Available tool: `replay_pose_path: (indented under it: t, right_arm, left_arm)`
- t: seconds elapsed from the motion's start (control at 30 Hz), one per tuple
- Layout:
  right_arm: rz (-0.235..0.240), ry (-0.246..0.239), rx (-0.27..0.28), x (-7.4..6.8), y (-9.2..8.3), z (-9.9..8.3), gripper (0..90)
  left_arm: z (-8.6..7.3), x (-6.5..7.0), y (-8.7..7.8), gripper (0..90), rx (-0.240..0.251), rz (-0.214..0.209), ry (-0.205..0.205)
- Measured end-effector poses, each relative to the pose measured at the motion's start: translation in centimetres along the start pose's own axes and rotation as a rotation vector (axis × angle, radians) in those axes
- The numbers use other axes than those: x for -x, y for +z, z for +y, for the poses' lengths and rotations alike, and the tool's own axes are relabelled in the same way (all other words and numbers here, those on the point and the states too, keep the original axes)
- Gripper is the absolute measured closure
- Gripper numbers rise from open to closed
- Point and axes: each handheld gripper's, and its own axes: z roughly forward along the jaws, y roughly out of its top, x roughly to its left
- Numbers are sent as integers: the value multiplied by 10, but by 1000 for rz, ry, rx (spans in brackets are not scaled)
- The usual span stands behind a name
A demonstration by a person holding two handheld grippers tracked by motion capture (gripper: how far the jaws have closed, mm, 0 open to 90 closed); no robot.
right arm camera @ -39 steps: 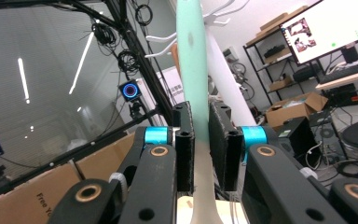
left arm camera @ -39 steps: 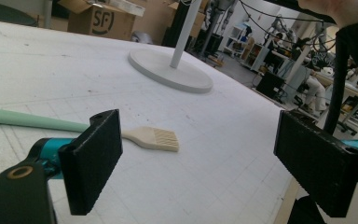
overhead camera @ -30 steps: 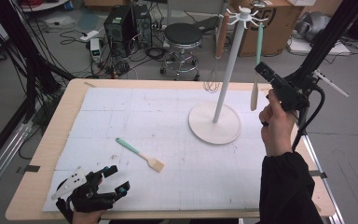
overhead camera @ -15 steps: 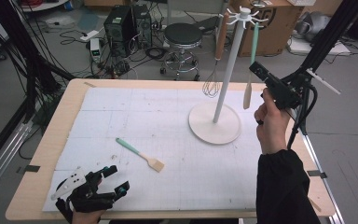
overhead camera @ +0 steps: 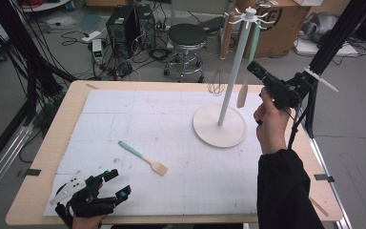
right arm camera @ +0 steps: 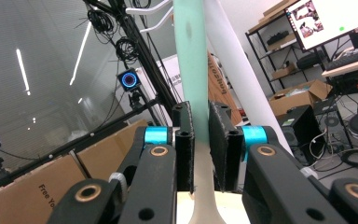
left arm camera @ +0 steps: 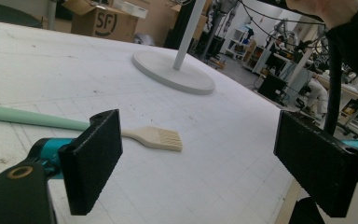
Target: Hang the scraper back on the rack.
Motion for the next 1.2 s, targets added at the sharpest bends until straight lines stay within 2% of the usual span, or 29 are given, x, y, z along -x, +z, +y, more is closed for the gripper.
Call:
replay_pose_path:
  t: [0.23,0.27,0.3,0.37,0.4,0.47,0.57,0.8,0.93,1.0,1.2]
  right_arm:
    - [-3,5,-5,1,-1,0,788]
    - [-7,-5,-14,1,-1,0,765]
    - [-20,-15,-17,0,0,-1,696]
    - [-38,-16,-25,1,0,-1,621]
    - [-59,-28,-28,0,0,-2,620]
    - [-71,-43,-22,0,-2,-3,596]
    - [-81,-38,-24,0,-6,-5,557]
    - [-106,-68,-11,1,-20,-15,482]
    - [-108,-82,-35,4,-29,-21,460]
    - [-136,-82,-54,6,-33,-24,398]
    - [-165,-119,-70,6,-43,-33,401]
  left_arm:
    - [0,1,0,158,-2,0,5]
    - [0,0,0,158,-2,2,7]
    - [0,0,1,158,-2,3,8]
    - [0,1,1,158,-2,0,1]
    - [0,1,1,158,-1,-2,1]
    - [0,1,2,158,-5,0,9]
    - [0,1,2,158,-9,-3,9]
    - [0,1,5,158,-10,-7,9]
    - [-1,2,11,158,-20,-20,5]
    - [-1,3,13,158,-27,-24,13]
    - [-1,3,16,158,-33,-29,17]
